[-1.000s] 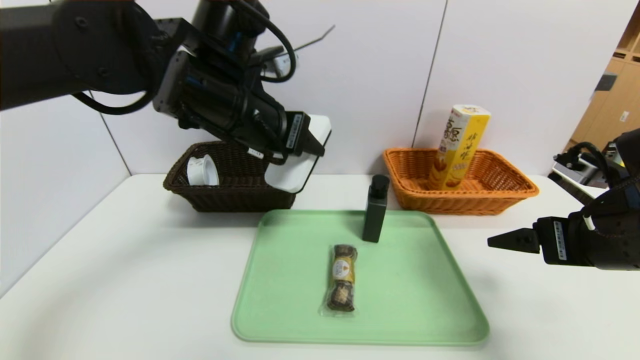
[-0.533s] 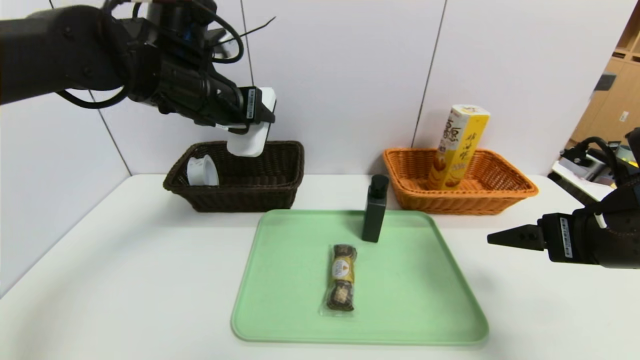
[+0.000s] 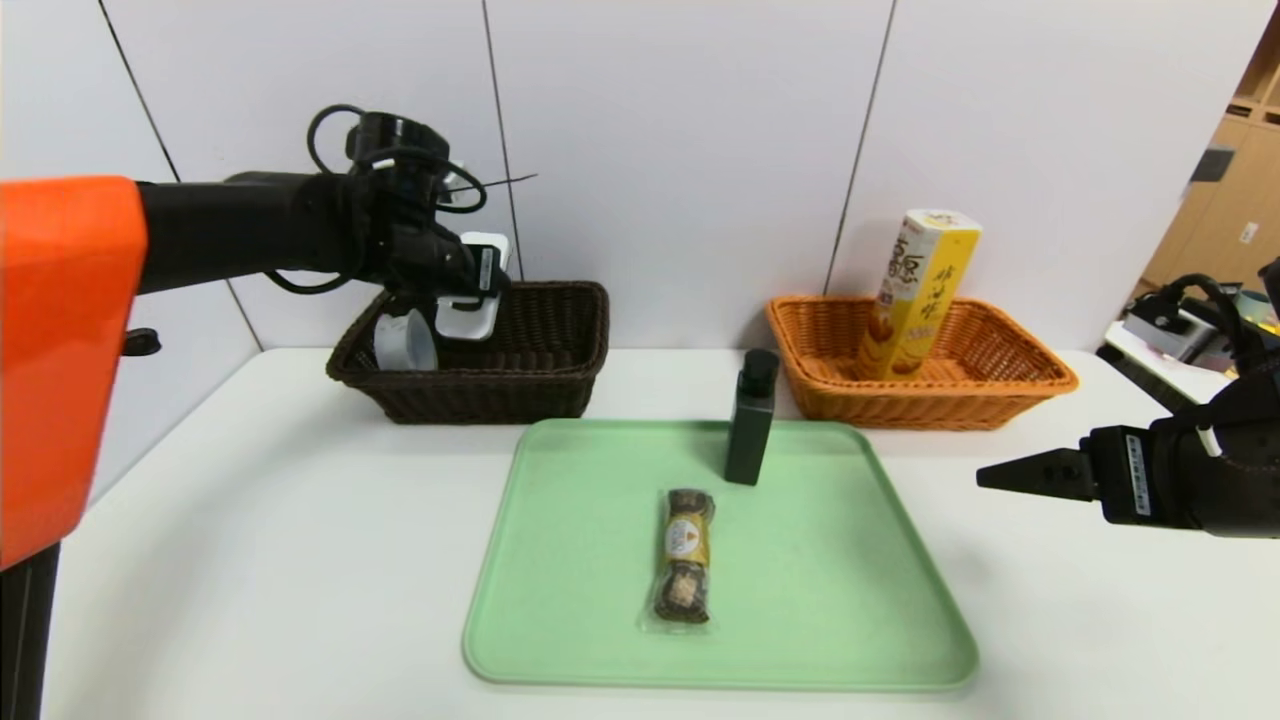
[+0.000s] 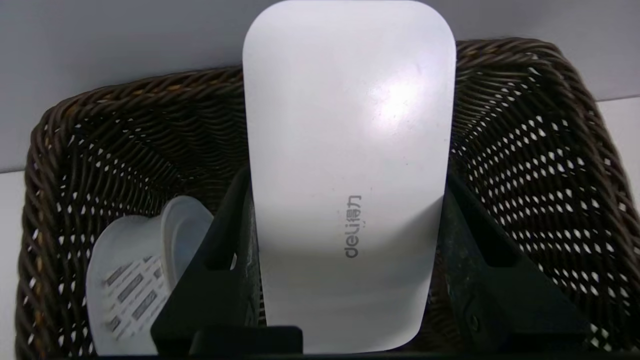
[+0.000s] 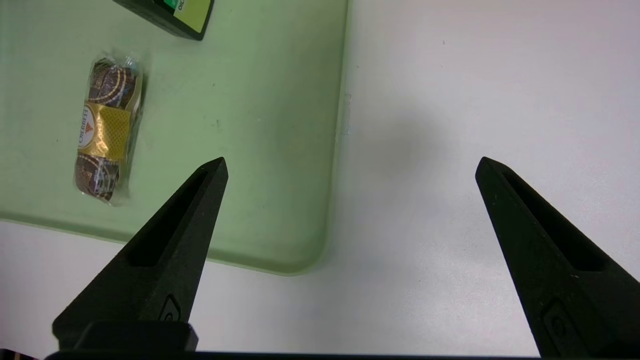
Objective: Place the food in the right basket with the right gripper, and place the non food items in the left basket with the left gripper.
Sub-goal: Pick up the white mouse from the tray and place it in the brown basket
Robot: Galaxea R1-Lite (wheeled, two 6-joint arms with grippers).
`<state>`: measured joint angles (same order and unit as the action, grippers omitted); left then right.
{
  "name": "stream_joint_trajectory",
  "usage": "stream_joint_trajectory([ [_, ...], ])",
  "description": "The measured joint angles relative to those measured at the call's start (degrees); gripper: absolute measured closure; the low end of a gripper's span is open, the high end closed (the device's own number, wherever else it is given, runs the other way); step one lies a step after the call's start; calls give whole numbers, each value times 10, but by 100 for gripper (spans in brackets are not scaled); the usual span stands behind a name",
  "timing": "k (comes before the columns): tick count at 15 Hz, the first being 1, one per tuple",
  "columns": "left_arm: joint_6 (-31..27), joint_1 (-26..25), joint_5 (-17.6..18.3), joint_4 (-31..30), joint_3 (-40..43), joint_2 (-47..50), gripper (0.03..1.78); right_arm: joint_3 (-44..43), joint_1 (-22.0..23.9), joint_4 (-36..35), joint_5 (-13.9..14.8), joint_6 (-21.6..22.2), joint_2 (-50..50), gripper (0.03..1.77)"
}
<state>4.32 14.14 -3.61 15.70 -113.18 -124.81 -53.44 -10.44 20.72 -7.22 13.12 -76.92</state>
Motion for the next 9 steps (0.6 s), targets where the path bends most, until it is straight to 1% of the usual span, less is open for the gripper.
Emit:
stream_joint_trajectory([
  [2, -1, -1, -12, -10, 0, -22, 81, 0, 7, 0, -11, -1, -1, 9],
  [4, -1, -3, -16, -10, 0, -36, 81, -1, 18, 0, -23, -2, -2, 9],
  [6, -1, -3, -16, -16, -1, -46, 67, -2, 26, -1, -33, -4, -3, 9],
  [9, -4, -3, -16, -30, -1, -55, 48, 9, 31, -47, -33, -4, -3, 9],
])
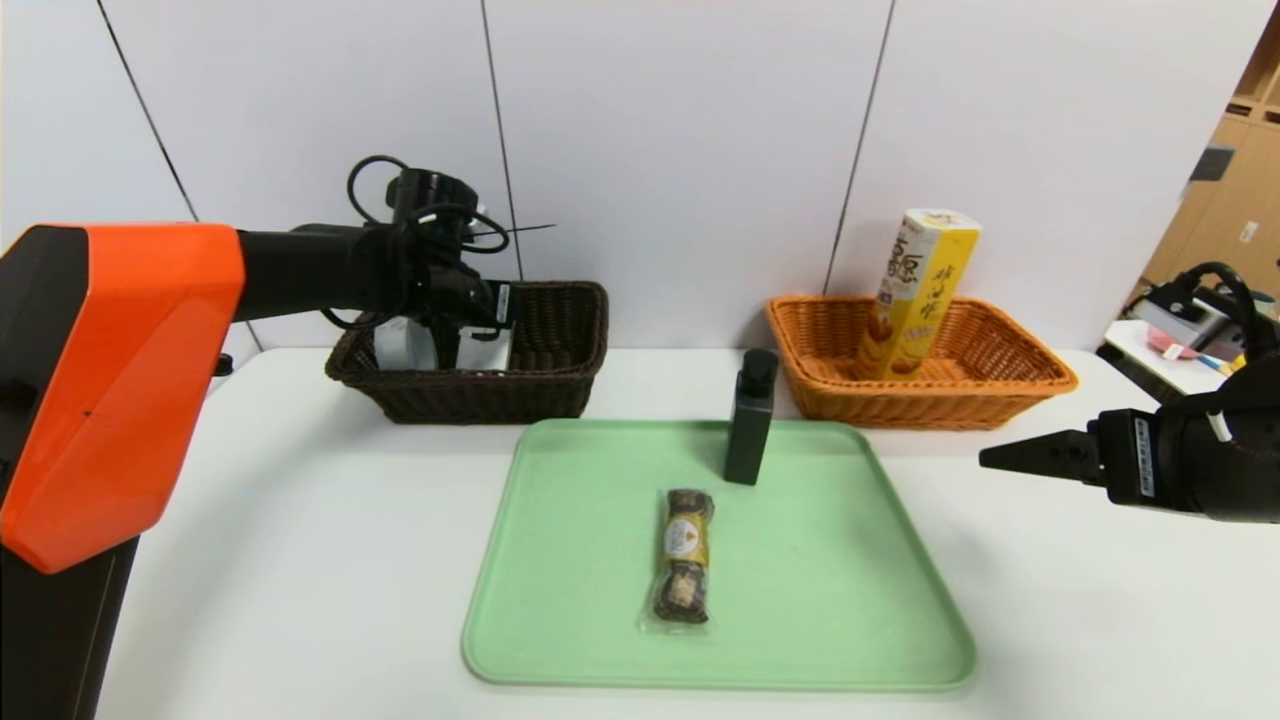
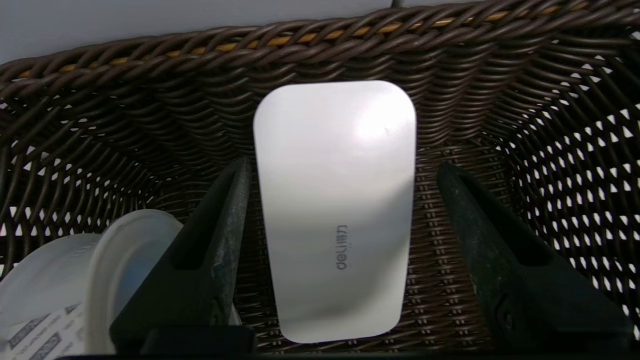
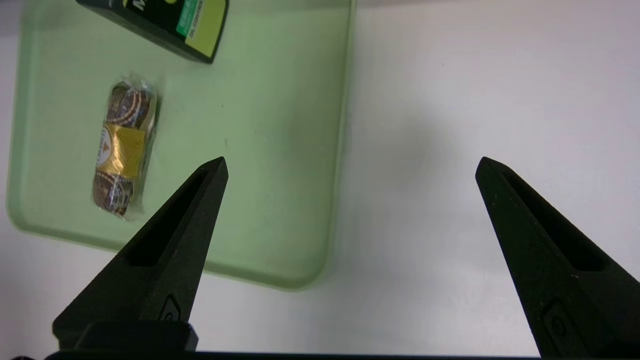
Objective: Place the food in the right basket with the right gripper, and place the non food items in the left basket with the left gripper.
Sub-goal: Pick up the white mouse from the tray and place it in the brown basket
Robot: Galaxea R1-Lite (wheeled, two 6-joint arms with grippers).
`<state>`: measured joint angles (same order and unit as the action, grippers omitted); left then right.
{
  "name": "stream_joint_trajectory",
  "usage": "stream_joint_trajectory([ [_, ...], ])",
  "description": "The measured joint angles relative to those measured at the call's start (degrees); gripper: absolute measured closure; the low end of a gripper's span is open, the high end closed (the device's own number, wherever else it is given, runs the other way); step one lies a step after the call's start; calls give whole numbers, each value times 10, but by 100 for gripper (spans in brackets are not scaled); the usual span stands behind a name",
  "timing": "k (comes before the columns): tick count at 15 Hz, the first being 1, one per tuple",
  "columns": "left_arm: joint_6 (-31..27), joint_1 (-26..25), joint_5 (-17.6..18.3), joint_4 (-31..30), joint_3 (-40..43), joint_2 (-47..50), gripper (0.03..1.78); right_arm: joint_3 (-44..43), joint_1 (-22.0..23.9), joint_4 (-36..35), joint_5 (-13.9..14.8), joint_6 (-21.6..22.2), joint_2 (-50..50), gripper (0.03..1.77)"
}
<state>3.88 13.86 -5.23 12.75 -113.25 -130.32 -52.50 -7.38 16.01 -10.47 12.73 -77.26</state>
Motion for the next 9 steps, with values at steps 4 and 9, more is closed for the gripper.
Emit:
stream_joint_trajectory([
  [4, -1, 1, -12, 1, 1, 7, 34, 2, 5, -14, -1, -2, 4, 9],
  [9, 12, 5, -27, 58, 11, 113, 23, -18, -37, -5, 14, 3, 36, 9],
])
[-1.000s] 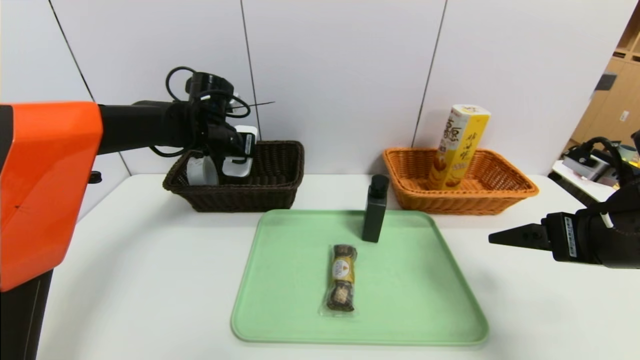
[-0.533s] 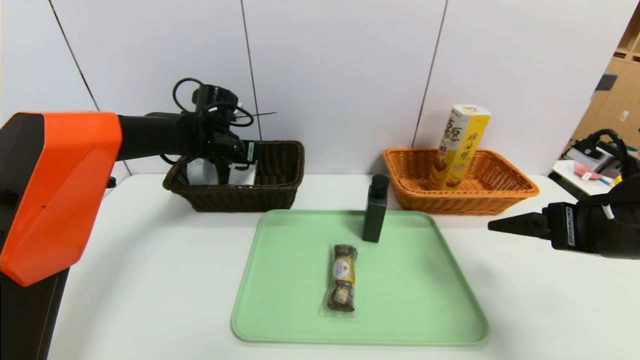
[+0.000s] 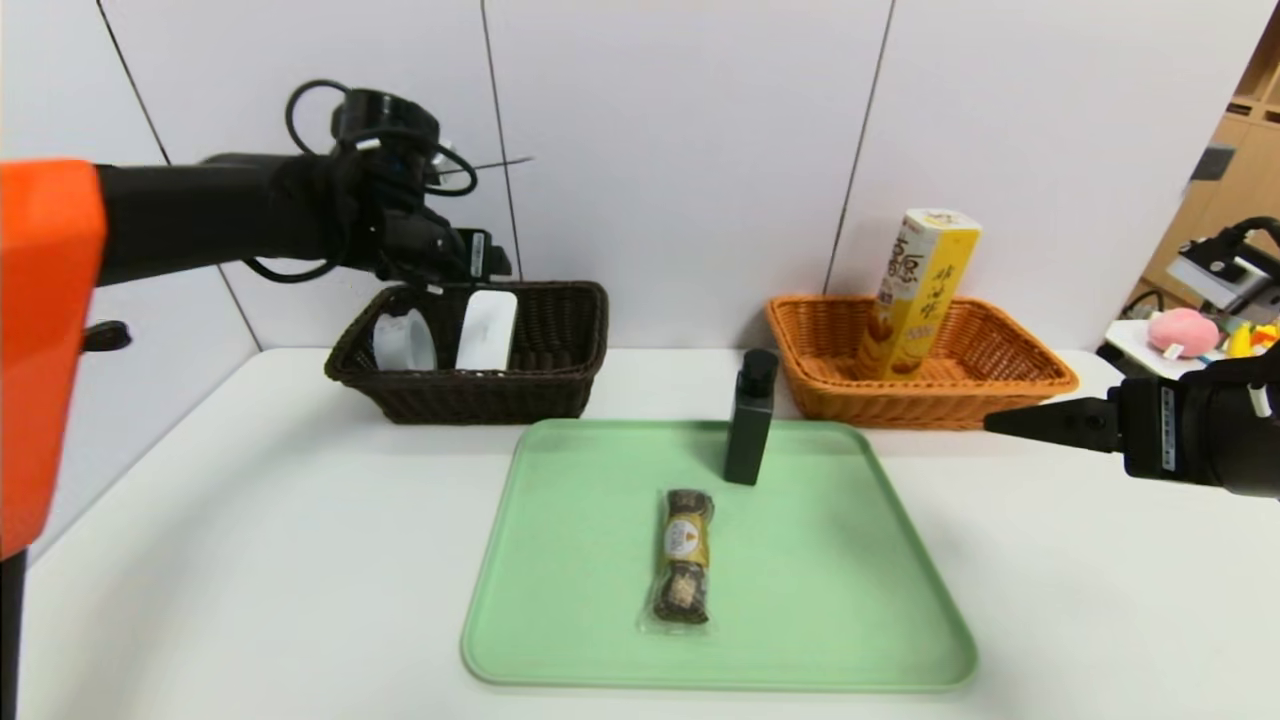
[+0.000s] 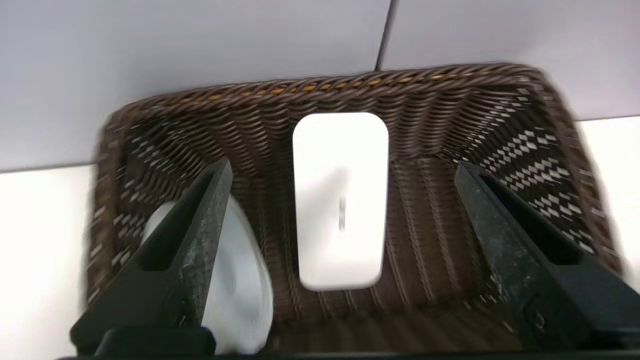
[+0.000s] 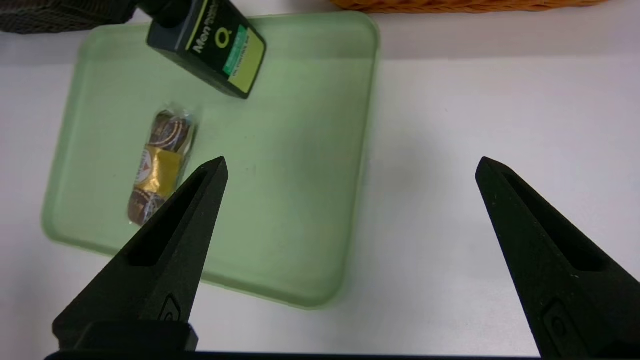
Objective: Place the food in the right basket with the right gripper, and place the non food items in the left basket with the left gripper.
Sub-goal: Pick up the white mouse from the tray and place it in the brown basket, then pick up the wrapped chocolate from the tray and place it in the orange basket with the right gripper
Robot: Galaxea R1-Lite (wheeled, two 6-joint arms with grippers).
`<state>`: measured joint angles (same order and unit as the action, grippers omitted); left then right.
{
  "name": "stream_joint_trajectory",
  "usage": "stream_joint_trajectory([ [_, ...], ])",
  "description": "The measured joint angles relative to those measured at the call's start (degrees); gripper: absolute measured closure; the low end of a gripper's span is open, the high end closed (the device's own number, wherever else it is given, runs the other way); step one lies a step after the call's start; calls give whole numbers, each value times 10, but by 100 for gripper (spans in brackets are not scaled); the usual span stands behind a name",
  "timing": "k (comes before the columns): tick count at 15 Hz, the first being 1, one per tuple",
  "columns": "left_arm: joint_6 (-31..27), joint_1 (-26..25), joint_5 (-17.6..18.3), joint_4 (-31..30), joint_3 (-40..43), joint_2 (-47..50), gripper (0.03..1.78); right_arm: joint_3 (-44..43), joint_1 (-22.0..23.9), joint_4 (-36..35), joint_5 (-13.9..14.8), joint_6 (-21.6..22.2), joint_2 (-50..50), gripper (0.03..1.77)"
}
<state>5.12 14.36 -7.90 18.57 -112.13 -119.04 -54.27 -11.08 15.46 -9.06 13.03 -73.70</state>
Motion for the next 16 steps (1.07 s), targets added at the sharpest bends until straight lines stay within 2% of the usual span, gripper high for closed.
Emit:
stream_joint_trajectory([
  [2, 32, 6, -9, 51, 32, 71, 20, 11, -54, -1, 34, 8, 15, 9],
  [5, 70, 34, -23, 103, 163, 196, 17, 22, -155, -4, 126, 36, 21, 9],
  [7, 78, 54, -36, 114, 269, 281, 16, 9, -232, -2, 190, 63, 4, 9],
  [9, 83, 67, -46, 117, 363, 355, 14, -28, -288, 1, 238, 99, -37, 9],
  [12, 88, 74, -50, 118, 479, 448, 14, -113, -335, 22, 253, 157, -110, 9],
  [16, 89, 76, -49, 118, 574, 523, 12, -278, -367, 138, 252, 252, -228, 9],
])
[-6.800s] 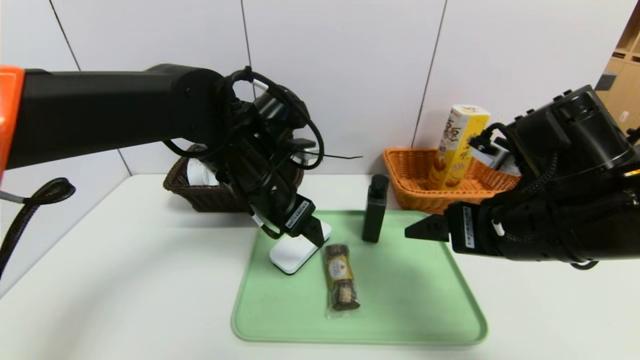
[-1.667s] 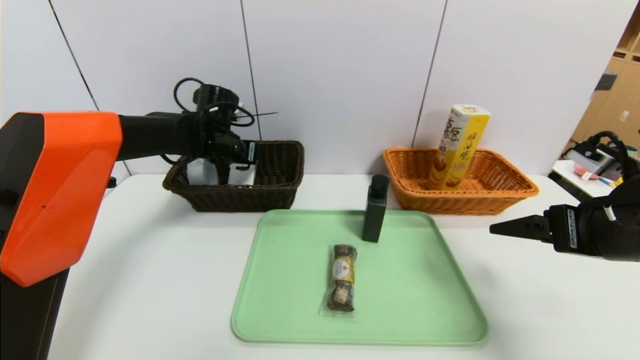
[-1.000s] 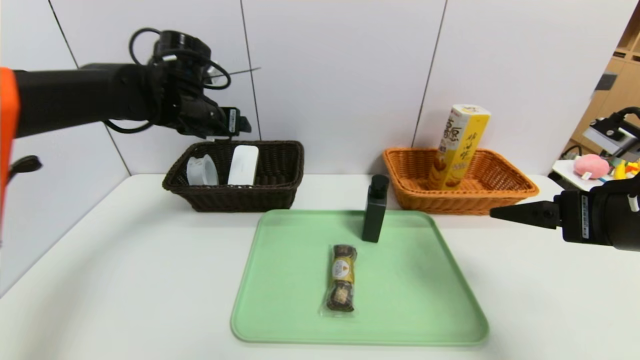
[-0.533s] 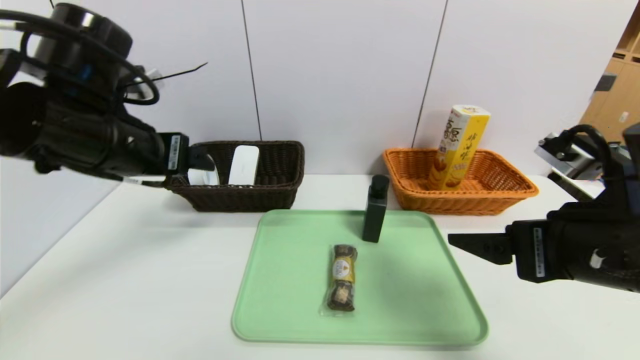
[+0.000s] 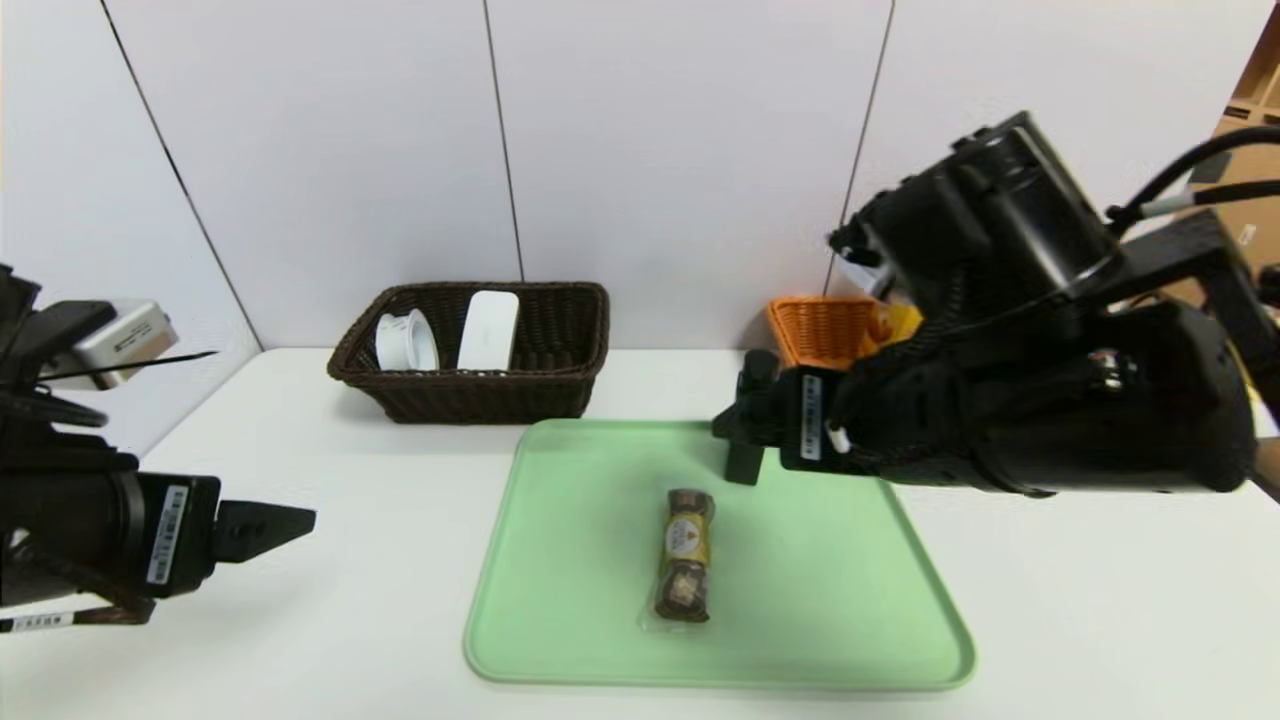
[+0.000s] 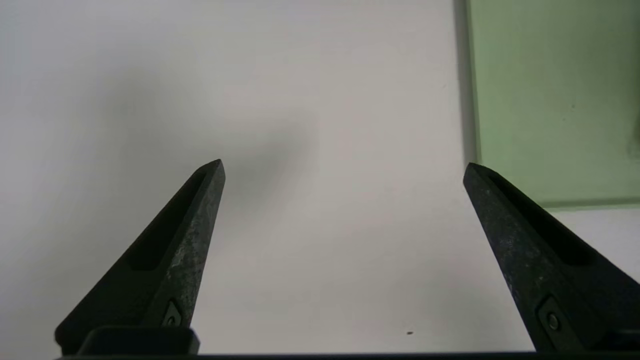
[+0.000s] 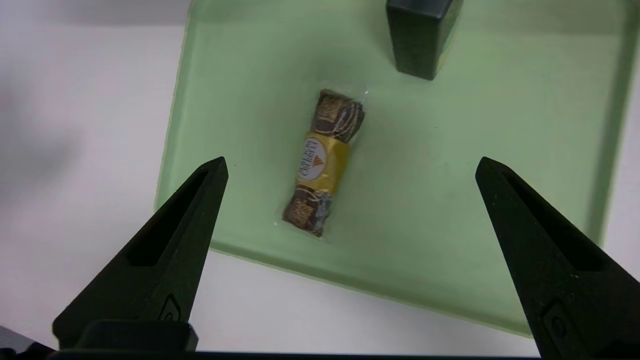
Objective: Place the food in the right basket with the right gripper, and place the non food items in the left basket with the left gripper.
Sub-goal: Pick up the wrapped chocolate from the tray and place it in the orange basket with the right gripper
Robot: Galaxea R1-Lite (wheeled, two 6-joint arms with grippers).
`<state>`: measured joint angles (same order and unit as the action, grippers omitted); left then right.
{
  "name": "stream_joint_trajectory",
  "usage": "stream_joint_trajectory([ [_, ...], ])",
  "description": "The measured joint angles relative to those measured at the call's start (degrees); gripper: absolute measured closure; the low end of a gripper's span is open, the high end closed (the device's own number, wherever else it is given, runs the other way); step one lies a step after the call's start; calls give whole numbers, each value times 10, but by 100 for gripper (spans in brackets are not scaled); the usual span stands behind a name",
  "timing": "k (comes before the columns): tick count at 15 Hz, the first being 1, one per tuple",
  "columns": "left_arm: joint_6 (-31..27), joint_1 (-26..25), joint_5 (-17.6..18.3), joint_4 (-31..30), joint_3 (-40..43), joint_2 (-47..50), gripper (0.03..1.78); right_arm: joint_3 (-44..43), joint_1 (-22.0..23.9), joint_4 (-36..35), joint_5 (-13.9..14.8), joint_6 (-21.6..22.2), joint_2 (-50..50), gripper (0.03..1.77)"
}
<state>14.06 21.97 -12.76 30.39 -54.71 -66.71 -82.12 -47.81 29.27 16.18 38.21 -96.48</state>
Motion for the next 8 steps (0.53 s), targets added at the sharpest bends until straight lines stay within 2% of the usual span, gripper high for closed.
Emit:
stream_joint_trajectory([
  [4, -1, 0, 2, -12, 51, 49, 12, -138, -18, 136, -8, 109, -117, 9],
  [6, -2, 1, 5, -12, 66, 70, 12, -190, -25, 187, -22, 144, -165, 9],
  [8, -2, 1, 6, -12, 77, 91, 12, -220, -29, 200, -28, 155, -201, 9],
])
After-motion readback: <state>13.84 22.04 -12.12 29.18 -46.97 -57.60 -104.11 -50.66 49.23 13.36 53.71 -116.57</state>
